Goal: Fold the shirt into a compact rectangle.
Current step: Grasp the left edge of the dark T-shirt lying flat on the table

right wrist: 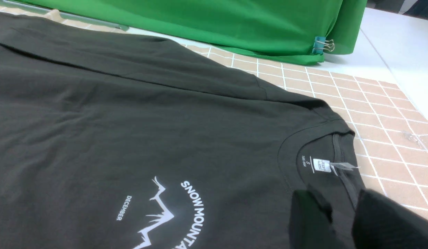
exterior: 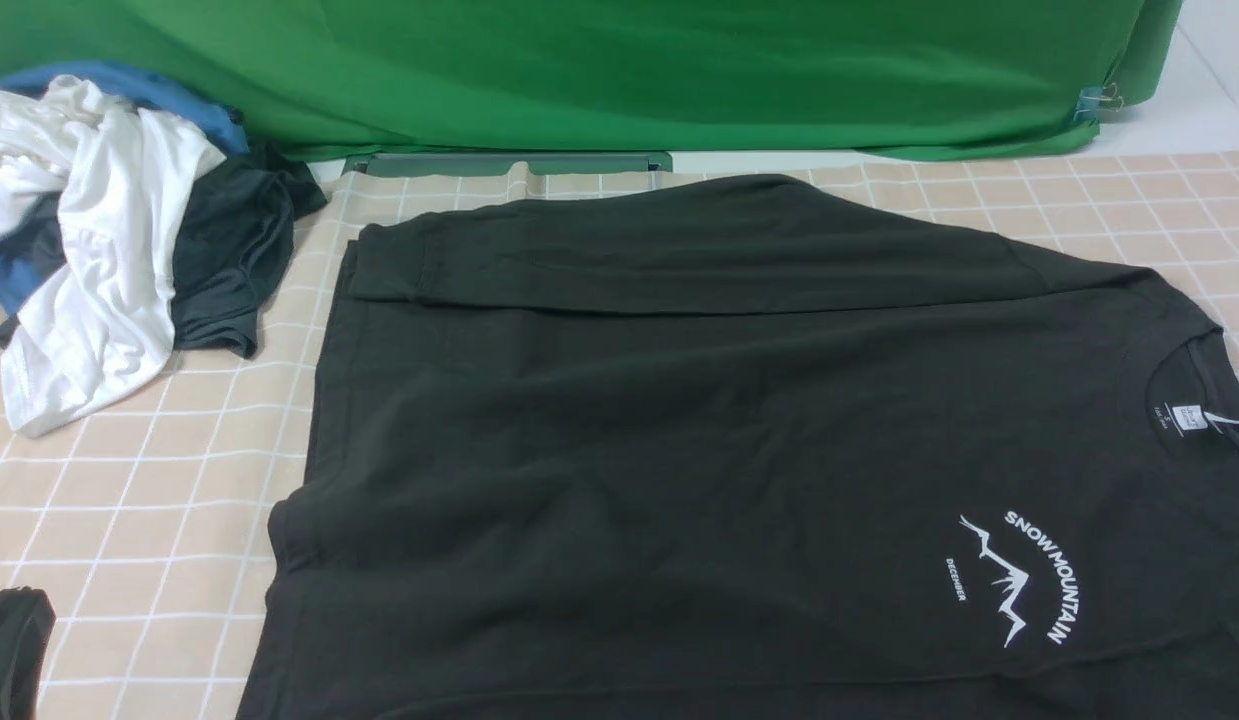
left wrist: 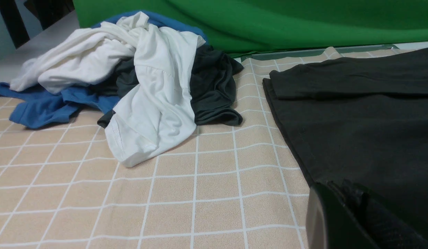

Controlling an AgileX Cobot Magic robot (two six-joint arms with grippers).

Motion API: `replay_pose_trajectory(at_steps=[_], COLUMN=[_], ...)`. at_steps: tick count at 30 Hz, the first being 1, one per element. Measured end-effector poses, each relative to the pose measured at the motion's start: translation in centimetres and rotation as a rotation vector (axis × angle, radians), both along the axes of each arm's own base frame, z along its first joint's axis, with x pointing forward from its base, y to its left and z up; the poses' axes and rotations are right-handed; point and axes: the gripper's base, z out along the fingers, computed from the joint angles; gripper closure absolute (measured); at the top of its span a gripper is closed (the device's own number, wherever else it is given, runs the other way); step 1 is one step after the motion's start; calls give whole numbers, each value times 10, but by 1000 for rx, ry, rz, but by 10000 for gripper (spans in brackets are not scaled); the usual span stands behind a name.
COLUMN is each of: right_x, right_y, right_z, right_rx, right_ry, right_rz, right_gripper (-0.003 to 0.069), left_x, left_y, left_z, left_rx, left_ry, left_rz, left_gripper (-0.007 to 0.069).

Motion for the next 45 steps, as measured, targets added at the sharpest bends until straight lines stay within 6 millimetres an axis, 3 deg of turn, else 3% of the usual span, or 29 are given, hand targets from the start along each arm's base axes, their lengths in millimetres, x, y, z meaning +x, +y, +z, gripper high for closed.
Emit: replay_pose_trajectory(at_steps=[17,20,22,27,33,40,42,45], right_x=[0,0,0,0,0,0,1,0], right_y=[0,0,0,0,0,0,1,-1], right_z=[0,0,0,0,0,1,12,30], right_rx=[0,0,0,0,-5,9,166,471], right_ry=[0,0,0,0,0,-16,-118,-298], right_rz=[0,0,0,0,1,1,-5,-9], right_gripper=[421,421,421,421,421,421,421,421], left_x=[0,1,1,-4,-8,-18,-19,-13], left_y=[1,1,2,11,15,19,15,6], left_z=[1,10,22,44,53,70,88,124], left_rx=[31,-6,-166,-366,-415,-611,-666,-672], left_ry=[-16,-116,-249,-514,-629,-845,-813,-612], left_rz=[1,8,29,90,109,79,25,-19], left_gripper=[602,602,602,602,602,602,602,602])
